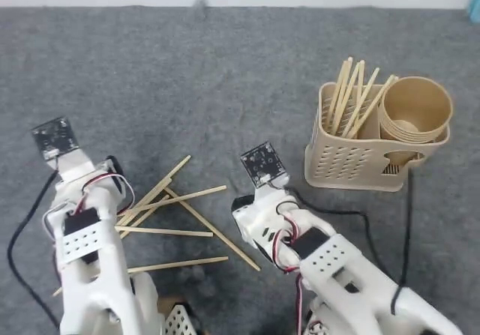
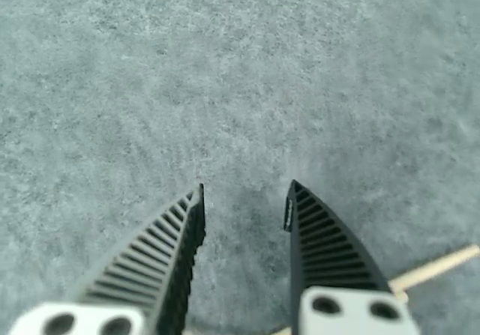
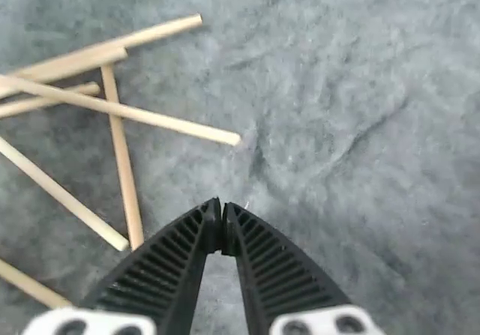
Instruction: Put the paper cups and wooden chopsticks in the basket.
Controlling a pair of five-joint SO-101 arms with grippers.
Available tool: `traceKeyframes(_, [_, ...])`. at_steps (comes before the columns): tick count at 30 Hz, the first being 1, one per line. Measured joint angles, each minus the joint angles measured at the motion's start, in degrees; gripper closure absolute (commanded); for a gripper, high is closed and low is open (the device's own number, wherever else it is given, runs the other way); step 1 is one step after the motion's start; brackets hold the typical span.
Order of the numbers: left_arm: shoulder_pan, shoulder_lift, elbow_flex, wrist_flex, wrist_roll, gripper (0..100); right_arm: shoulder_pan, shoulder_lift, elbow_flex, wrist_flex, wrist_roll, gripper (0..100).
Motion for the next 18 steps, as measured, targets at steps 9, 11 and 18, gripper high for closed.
traceKeyframes(9, [8.70, 0.09, -9.41, 14.07, -10.29, 83, 2.37, 9.49, -0.44, -4.13, 0.00, 99.1])
traceKeyframes(11, [12.04, 0.09, -12.92, 19.60, -13.27, 83, 2.46, 9.67, -0.62, -4.13, 0.00, 99.1])
traceKeyframes(18, [21.71, 1.67, -19.34, 25.93, -20.48, 83, 2.46, 9.67, -0.70, -4.48, 0.00, 99.1])
